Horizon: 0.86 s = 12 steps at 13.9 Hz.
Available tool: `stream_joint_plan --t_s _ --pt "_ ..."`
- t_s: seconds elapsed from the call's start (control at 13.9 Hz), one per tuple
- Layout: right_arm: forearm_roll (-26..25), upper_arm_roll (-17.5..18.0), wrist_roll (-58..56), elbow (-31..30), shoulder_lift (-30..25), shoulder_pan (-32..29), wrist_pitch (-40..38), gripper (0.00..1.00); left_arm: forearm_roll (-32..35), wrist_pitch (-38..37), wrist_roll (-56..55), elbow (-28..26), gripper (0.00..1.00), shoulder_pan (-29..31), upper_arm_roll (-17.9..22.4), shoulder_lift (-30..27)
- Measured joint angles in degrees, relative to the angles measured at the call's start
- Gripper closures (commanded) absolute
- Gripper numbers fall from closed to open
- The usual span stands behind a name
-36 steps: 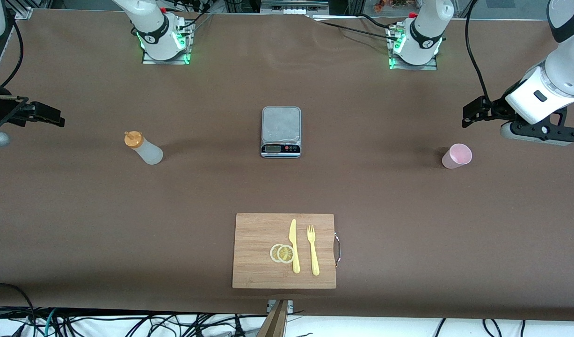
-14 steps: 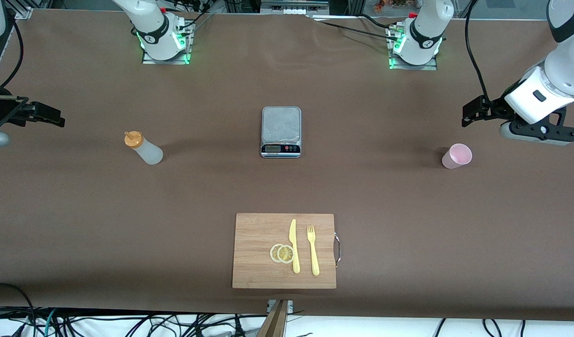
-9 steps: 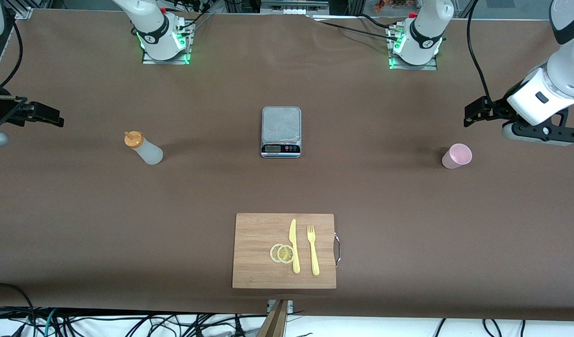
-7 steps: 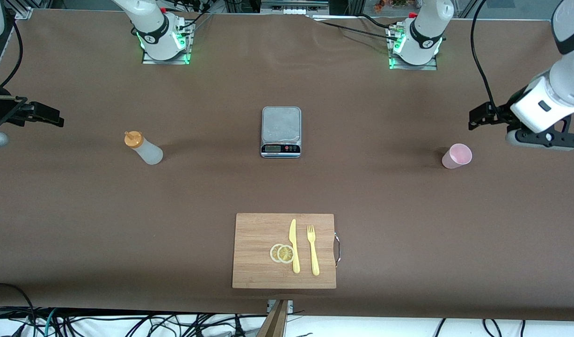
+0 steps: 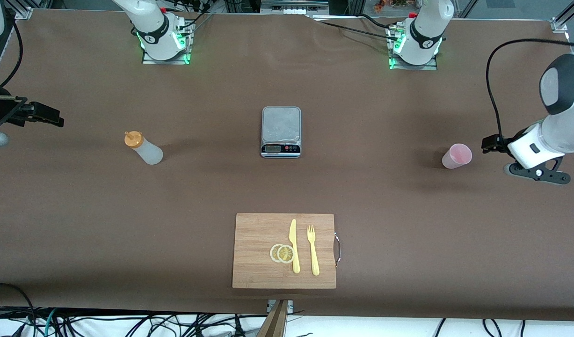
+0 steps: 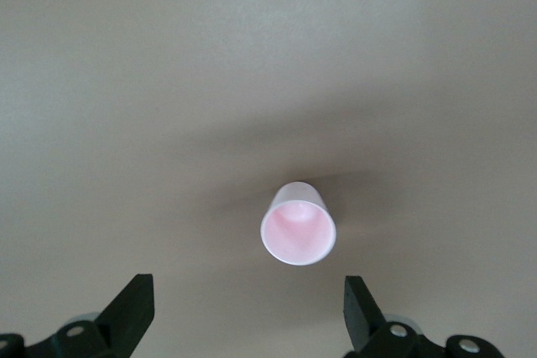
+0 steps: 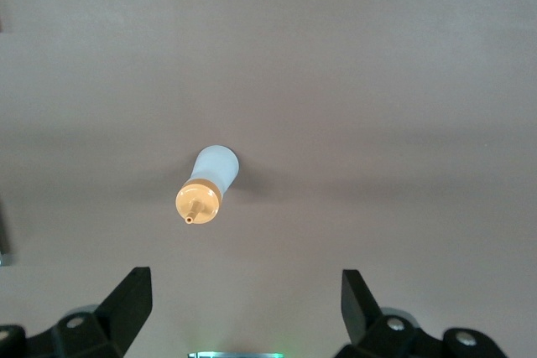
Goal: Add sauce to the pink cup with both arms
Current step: 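Lower the left gripper onto the pink cup and close it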
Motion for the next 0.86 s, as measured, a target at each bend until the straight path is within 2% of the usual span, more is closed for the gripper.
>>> stream_joint_plan --t_s 0.29,0.36,0.65,0.72,0.79,0.86 --pt "0.00 0.00 0.00 0.00 0.00 0.00 0.00 0.00 0.21 14.56 4.48 -11.28 0.03 3.09 0.01 0.46" --pt "0.00 0.00 0.00 0.00 0.00 0.00 0.00 0.00 0.21 18.29 5.27 -14.25 0.17 3.61 -0.01 0.57" --pt "0.00 0.00 0.00 0.00 0.00 0.00 0.00 0.00 0.21 28.96 6.49 -22.69 0.18 4.54 -0.02 1.40" --pt "0.00 0.00 0.00 0.00 0.00 0.00 0.00 0.00 0.21 30.06 6.66 -23.33 0.26 4.62 -0.01 2.05" --pt "0.00 0.00 0.00 0.00 0.00 0.00 0.00 0.00 0.21 30.73 6.83 -23.55 0.44 4.78 -0.02 2.78" --pt "0.00 0.00 0.00 0.00 0.00 0.00 0.00 0.00 0.21 31.10 7.09 -23.54 0.57 4.99 -0.01 3.35"
